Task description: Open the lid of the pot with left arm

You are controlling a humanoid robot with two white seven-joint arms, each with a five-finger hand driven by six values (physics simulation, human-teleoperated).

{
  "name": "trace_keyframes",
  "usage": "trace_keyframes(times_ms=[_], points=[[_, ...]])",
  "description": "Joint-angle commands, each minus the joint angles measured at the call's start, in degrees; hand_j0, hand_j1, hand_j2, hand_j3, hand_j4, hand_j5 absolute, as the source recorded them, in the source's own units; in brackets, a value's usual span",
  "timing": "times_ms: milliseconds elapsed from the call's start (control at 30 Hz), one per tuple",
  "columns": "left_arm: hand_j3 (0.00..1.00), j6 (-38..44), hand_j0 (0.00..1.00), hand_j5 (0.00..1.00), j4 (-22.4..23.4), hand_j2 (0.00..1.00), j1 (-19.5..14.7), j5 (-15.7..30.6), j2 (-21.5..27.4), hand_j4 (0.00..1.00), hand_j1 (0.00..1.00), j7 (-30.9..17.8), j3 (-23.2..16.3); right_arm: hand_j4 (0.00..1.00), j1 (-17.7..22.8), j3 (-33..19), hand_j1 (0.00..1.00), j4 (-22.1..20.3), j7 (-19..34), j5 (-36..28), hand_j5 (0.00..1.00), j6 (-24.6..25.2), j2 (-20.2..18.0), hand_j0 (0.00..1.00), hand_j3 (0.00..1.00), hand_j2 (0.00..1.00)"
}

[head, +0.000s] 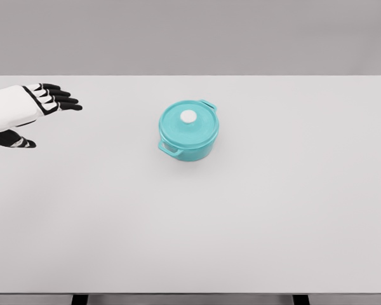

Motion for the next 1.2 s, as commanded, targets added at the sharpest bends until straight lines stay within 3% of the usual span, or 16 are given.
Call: trace_keyframes(times_ms=[0,167,200,233,267,333,367,433,467,500,667,733,800,967,1100,1167], points=[[1.0,0.11,1.0,1.0,-0.06,1.0,0.0,0.24,0.09,1.0,1.0,0.02,-0.02,1.0,0.0,-0.08,1.0,-0.01,-0.26,-0.06,1.0,-0.03,0.0,1.0,1.0,1.0],[1.0,0.11,1.0,1.0,-0.33,1.0,-0.88,-1.69,0.09,1.0,1.0,-0.41,-0.11,1.0,0.0,0.1,1.0,0.17,0.09,-0.06,1.0,0.06,0.0,1.0,1.0,1.0],[1.0,0.11,1.0,1.0,0.11,1.0,-1.23,-5.29,0.7,1.0,1.0,-2.07,-0.03,1.0,0.0,0.01,1.0,0.17,0.09,-0.06,1.0,-0.03,0.0,1.0,1.0,1.0],[1.0,0.11,1.0,1.0,0.37,1.0,-1.32,-6.88,0.79,1.0,1.0,-7.95,0.33,1.0,0.0,0.01,1.0,0.17,0.09,-0.06,1.0,-0.03,0.0,1.0,1.0,1.0],[1.0,0.11,1.0,1.0,0.46,1.0,-3.16,-7.06,0.36,1.0,1.0,-11.16,0.59,1.0,0.0,0.1,1.0,0.17,0.09,-0.06,1.0,-0.03,0.0,1.0,1.0,1.0],[1.0,0.11,1.0,1.0,2.49,1.0,-8.08,-7.93,-1.14,1.0,1.0,-11.16,-0.02,1.0,0.0,0.1,1.0,0.17,0.09,-0.06,1.0,-0.03,0.0,1.0,1.0,1.0],[1.0,0.11,1.0,1.0,3.89,1.0,-11.68,-8.47,-7.27,1.0,1.0,-11.16,-0.02,1.0,0.0,0.1,1.0,0.17,0.09,-0.06,1.0,-0.03,0.0,1.0,1.0,1.0],[1.0,0.11,1.0,1.0,6.44,1.0,-15.11,-8.2,-20.02,1.0,1.0,-11.16,-0.29,1.0,0.0,0.1,1.0,0.17,0.09,-0.06,1.0,-0.03,0.0,1.0,1.0,1.0],[1.0,0.11,1.0,1.0,7.23,1.0,-17.05,-9.78,-24.78,1.0,1.0,-11.16,-0.29,1.0,0.0,0.1,1.0,0.17,0.09,-0.06,1.0,-0.03,0.0,1.0,1.0,1.0],[1.0,0.11,1.0,1.0,7.32,1.0,-18.1,-12.85,-25.92,1.0,1.0,-11.16,-0.38,1.0,0.0,0.1,1.0,0.17,0.09,-0.06,1.0,-0.03,0.0,1.0,1.0,1.0],[1.0,0.11,1.0,1.0,7.32,1.0,-19.34,-20.24,-34.8,1.0,1.0,-11.16,-1.16,1.0,0.0,0.1,1.0,0.17,0.09,-0.06,1.0,-0.03,0.0,1.0,1.0,1.0],[1.0,0.11,1.0,1.0,7.58,1.0,-21.09,-24.28,-38.58,1.0,1.0,-11.16,-6.42,1.0,0.0,0.1,1.0,0.17,0.09,-0.06,1.0,-0.03,0.0,1.0,1.0,1.0],[1.0,0.11,1.0,1.0,8.37,1.0,-21.45,-24.29,-39.02,1.0,1.0,-11.16,-8.81,1.0,0.0,0.1,1.0,0.17,0.09,-0.06,1.0,-0.03,0.0,1.0,1.0,1.0],[1.0,0.11,1.0,1.0,8.72,1.0,-21.62,-24.64,-40.87,1.0,1.0,-11.16,-9.43,1.0,0.0,0.1,1.0,0.17,0.09,-0.06,1.0,-0.03,0.0,1.0,1.0,1.0],[1.0,0.11,1.0,1.0,14.35,1.0,-21.71,-26.92,-43.33,1.0,1.0,-11.16,-9.69,1.0,0.0,0.1,1.0,0.17,0.09,-0.06,1.0,-0.03,0.0,1.0,1.0,1.0],[1.0,0.11,1.0,1.0,15.05,1.0,-21.71,-28.68,-45.09,1.0,1.0,-11.16,-9.6,1.0,0.0,0.1,1.0,0.17,0.09,-0.06,1.0,-0.03,0.0,1.0,1.0,1.0]])
